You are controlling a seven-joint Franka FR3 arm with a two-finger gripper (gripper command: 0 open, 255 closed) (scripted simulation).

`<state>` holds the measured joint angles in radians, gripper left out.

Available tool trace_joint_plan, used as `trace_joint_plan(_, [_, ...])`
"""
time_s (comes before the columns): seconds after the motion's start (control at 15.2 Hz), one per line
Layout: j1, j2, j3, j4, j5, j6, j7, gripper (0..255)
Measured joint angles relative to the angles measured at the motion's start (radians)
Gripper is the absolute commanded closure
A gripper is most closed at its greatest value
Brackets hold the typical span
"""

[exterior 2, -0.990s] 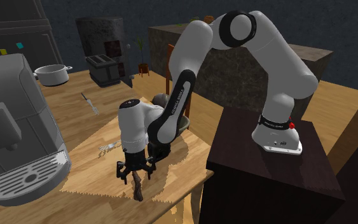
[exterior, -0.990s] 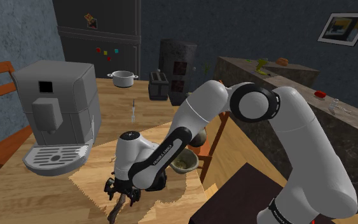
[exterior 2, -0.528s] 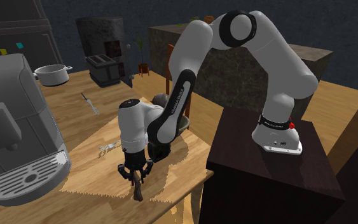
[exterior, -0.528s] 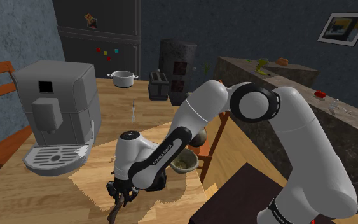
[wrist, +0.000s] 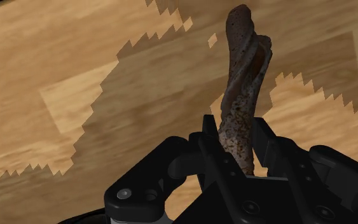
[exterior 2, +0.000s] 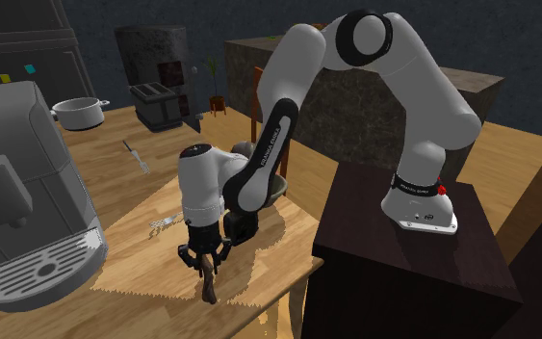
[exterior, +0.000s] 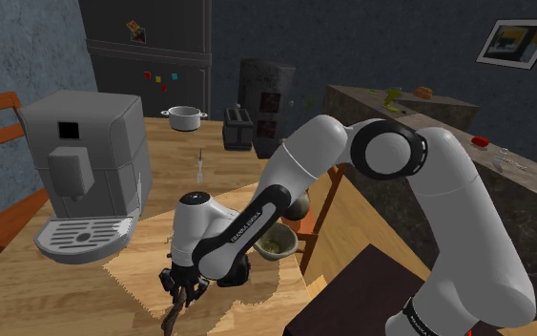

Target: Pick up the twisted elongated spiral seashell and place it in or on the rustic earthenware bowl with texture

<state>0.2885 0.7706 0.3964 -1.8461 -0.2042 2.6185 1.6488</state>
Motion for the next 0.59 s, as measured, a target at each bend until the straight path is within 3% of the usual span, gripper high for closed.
trace_joint_plan(0.59, [-0.032,-0.095,0.038,-0.023,0.031,-0.072,-0.010,255])
